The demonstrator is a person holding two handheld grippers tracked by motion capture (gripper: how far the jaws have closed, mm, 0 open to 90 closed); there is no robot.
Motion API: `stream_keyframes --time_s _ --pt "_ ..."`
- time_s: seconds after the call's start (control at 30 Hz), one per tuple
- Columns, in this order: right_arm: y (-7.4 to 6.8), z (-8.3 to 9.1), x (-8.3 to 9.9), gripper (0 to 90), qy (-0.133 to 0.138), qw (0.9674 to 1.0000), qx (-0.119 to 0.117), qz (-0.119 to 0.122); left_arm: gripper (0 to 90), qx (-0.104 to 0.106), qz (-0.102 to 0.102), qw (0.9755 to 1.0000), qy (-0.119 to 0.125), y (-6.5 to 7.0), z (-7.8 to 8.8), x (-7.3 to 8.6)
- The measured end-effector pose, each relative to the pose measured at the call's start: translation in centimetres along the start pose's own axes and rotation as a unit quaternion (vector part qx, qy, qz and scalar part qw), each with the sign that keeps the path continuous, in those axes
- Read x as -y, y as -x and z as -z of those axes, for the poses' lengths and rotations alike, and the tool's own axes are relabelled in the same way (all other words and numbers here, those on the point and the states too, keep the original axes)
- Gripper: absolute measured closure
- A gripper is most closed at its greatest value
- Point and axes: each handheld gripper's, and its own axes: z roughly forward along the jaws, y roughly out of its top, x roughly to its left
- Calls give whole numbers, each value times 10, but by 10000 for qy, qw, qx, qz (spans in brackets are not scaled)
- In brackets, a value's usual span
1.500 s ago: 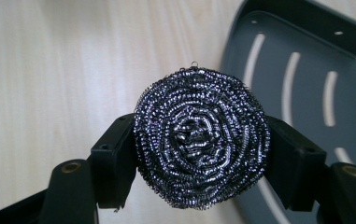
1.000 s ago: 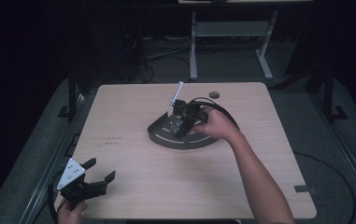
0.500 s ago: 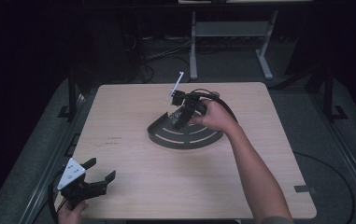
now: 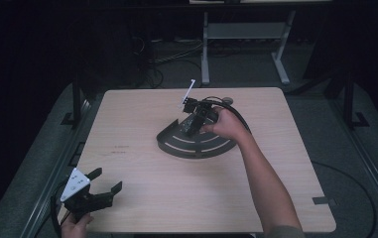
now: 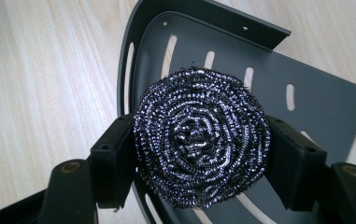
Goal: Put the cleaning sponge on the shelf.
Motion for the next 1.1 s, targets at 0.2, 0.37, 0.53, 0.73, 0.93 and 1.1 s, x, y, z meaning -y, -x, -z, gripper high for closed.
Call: stream_keyframes --time_s 0.2,0.37,0.53,0.73,0.93,1.1 --pt "7 -11 9 316 98 9998 -9 -159 133 7 -20 10000 -3 1 -1 0" --pt "13 -19 18 315 186 9993 -81 -329 133 16 -26 10000 -3 1 -1 0" --pt "14 -28 23 313 222 9989 -51 -400 133 4 -17 10000 -2 1 0 0" --pt "15 -38 27 311 85 9989 -65 -452 132 4 -2 10000 4 0 0 0" --pt "18 -43 35 312 187 9979 -103 -608 133 2 -9 10000 4 0 1 0" --pt "19 -47 42 312 166 9977 -96 -654 132 5 -16 10000 -10 0 0 0"
